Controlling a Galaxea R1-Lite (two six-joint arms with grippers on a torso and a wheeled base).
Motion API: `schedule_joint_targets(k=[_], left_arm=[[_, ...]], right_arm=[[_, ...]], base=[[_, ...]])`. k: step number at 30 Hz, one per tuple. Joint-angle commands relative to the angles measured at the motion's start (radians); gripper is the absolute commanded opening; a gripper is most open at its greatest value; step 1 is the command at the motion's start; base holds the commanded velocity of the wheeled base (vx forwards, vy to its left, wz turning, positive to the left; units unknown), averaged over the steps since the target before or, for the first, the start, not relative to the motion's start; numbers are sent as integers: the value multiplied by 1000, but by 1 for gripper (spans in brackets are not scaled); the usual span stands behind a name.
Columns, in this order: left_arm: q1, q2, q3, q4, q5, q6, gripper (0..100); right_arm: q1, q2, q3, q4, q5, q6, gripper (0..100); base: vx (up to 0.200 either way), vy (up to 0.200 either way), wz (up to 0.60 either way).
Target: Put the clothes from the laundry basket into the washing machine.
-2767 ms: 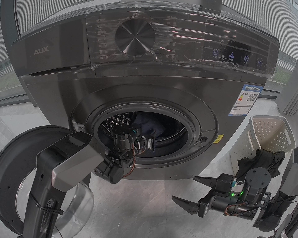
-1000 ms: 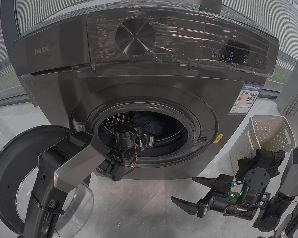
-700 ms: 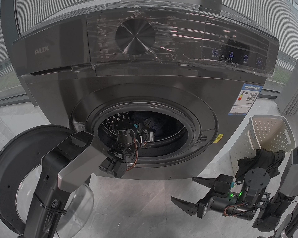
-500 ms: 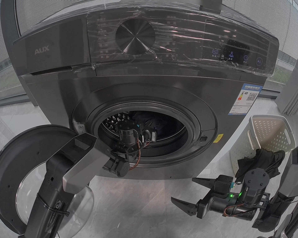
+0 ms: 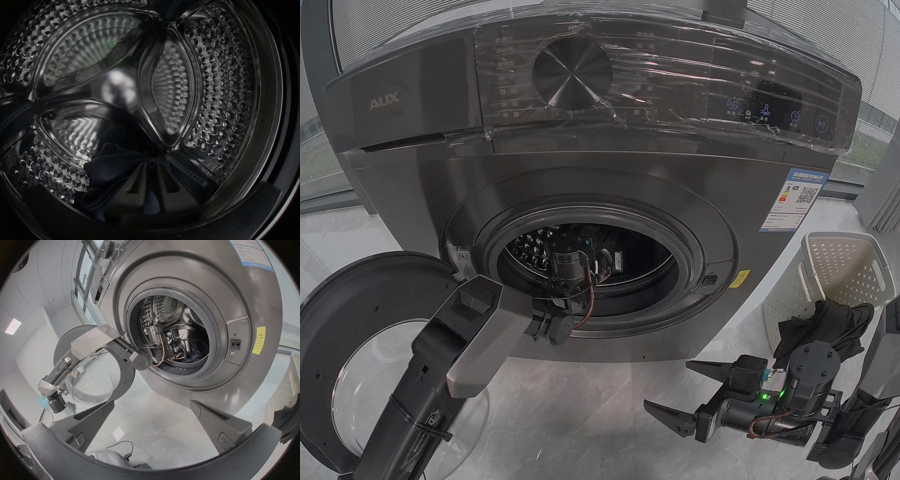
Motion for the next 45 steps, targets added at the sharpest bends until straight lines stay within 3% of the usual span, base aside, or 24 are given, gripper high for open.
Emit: schedule_joint_targets(k=[1,5,11,19,25,34,37,38,40,45], left_arm=[[-3,24,-12,1,1,-2,100],[-11,1,41,23,4,-5,100],[-8,-83,239,23,-11,-2,100],[-8,-134,273,-20,-11,-7,100],[-46,-287,534,-43,-72,-1,100],[-118,-444,851,-232,-77,-10,100],[-130,-481,900,-235,-74,-24,100],[-158,-540,974,-232,-72,-48,100],[-178,-593,1029,-234,-68,-64,100],[-209,-715,1186,-235,-43,-73,100]], right_arm=[[0,0,1,-1,1,0,100],[0,2,2,-1,1,0,100],[0,0,1,-1,1,0,100],[3,3,1,-1,1,0,100],[3,2,1,-1,1,0,100],[-1,-6,1,-1,-1,0,100],[-3,-9,2,-1,-1,0,100],[-9,-15,1,-1,-1,0,100],[-11,-18,4,-1,-2,-1,100],[-15,-38,-4,-1,-9,-1,100]], base=[[0,0,0],[0,0,0],[0,0,0],[0,0,0],[0,0,0],[0,0,0],[0,0,0],[0,0,0],[0,0,0],[0,0,0]])
